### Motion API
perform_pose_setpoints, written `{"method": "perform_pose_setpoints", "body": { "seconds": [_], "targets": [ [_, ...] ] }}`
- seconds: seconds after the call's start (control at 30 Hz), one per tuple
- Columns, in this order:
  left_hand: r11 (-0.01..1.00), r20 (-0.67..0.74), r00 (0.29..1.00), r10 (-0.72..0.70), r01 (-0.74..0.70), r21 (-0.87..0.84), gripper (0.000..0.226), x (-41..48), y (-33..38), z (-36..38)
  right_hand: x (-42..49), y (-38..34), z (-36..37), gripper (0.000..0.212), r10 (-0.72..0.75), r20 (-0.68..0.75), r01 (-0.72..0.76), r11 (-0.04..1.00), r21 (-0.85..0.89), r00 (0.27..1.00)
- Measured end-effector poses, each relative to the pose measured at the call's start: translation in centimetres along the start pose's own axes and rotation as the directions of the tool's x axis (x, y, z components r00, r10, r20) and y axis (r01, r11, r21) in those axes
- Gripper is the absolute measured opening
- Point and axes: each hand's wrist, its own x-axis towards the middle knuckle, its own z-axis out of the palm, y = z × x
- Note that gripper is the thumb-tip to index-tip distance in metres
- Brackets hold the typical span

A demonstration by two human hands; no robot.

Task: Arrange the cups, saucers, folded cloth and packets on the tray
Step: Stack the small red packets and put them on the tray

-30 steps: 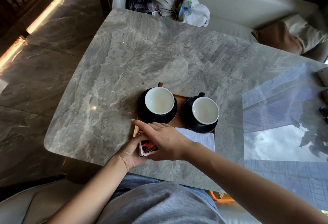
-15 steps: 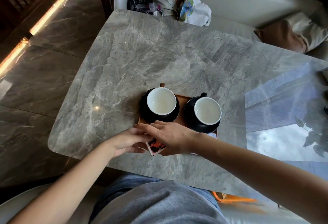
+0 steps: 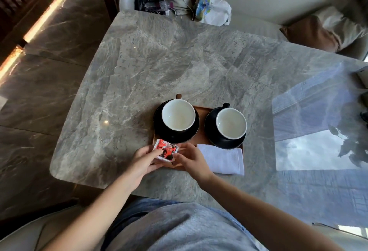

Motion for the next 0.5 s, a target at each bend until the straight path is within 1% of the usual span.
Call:
{"method": "perform_pose_setpoints", "body": {
  "seconds": [0.07, 0.17, 0.23, 0.27, 0.3, 0.33, 0.37, 0.4, 0.43, 0.47, 0.5],
  "targets": [
    [1.0, 0.004, 1.0, 0.004, -0.004, -0.009, 0.01, 0.2, 0.2, -0.4, 0.1, -0.2, 0.4, 0.017, 0.027, 0.014, -0.027, 0.999, 0.045, 1.0],
    [0.999, 0.027, 0.999, -0.039, 0.039, 0.004, 0.009, 0.5, 0.6, -0.8, 0.6, -0.5, 0.7, 0.023, 0.016, 0.017, -0.016, 0.999, 0.047, 1.0],
    [0.997, 0.034, 0.996, -0.081, 0.08, 0.009, 0.013, 0.8, 0.7, -1.1, 1.0, -0.8, 0.9, 0.02, 0.028, 0.015, -0.029, 0.999, 0.046, 0.999],
    [0.995, 0.041, 0.994, -0.098, 0.097, 0.03, 0.015, 0.8, 0.9, -1.2, 1.2, -1.0, 1.0, 0.017, 0.049, 0.021, -0.05, 0.997, 0.05, 0.999],
    [0.991, 0.05, 0.993, -0.106, 0.101, 0.091, 0.016, 0.9, 1.0, -1.3, 1.4, -1.1, 1.0, 0.015, 0.075, 0.028, -0.077, 0.996, 0.053, 0.997],
    [0.977, 0.056, 0.994, -0.096, 0.083, 0.196, 0.014, 0.9, 1.2, -1.4, 1.6, -1.2, 1.0, 0.013, 0.097, 0.032, -0.099, 0.994, 0.046, 0.995],
    [0.943, 0.059, 0.997, -0.057, 0.034, 0.33, 0.013, 1.0, 1.3, -1.5, 1.8, -1.2, 0.8, 0.013, 0.11, 0.034, -0.111, 0.993, 0.03, 0.993],
    [0.884, 0.066, 0.998, 0.02, -0.048, 0.464, 0.013, 1.1, 1.3, -1.6, 2.0, -1.1, 0.8, 0.013, 0.117, 0.035, -0.117, 0.993, 0.011, 0.993],
    [0.798, 0.086, 0.988, 0.125, -0.152, 0.583, 0.018, 1.2, 1.2, -1.8, 2.1, -1.0, 0.7, 0.013, 0.122, 0.034, -0.122, 0.993, -0.008, 0.992],
    [0.674, 0.129, 0.964, 0.234, -0.256, 0.693, 0.026, 1.3, 1.2, -2.1, 2.2, -0.8, 0.6, 0.013, 0.127, 0.028, -0.127, 0.992, -0.027, 0.991],
    [0.504, 0.2, 0.925, 0.324, -0.347, 0.791, 0.035, 1.4, 1.2, -2.5, 2.2, -0.5, 0.5, 0.014, 0.128, 0.02, -0.127, 0.991, -0.044, 0.992]
  ]
}}
